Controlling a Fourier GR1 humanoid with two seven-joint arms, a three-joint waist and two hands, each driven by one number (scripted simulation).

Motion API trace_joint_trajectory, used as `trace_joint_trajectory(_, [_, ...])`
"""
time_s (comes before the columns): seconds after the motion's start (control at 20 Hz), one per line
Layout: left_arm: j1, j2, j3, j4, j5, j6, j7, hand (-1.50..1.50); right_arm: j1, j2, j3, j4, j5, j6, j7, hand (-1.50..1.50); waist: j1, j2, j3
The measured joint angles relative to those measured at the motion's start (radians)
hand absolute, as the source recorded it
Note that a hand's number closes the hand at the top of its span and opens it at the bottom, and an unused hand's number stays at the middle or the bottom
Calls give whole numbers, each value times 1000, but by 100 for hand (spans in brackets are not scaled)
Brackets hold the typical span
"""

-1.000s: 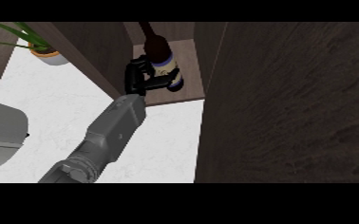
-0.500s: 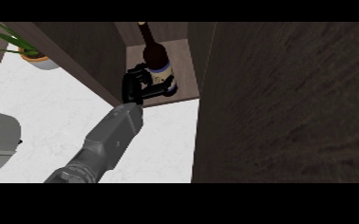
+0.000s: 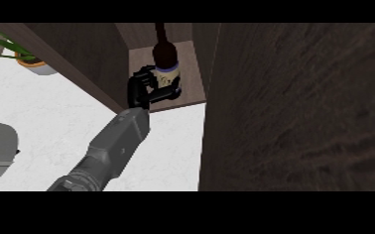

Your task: Pick up the wine, place it into the cabinet and close the cabinet

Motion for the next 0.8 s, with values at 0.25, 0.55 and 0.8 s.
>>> trace_joint_trajectory(0.25, [-27,0,-14,-9,13,21,20,150,8,-2,-19,3,-9,7,-6,-150,1,2,1])
trace_joint_trajectory(0.55, [-68,-1,-25,-21,34,59,35,150,16,-3,-31,10,-21,17,-20,-150,5,5,1])
trace_joint_trajectory(0.8, [-123,0,-30,-20,51,104,70,150,37,1,-32,6,-24,19,-26,-150,9,4,2])
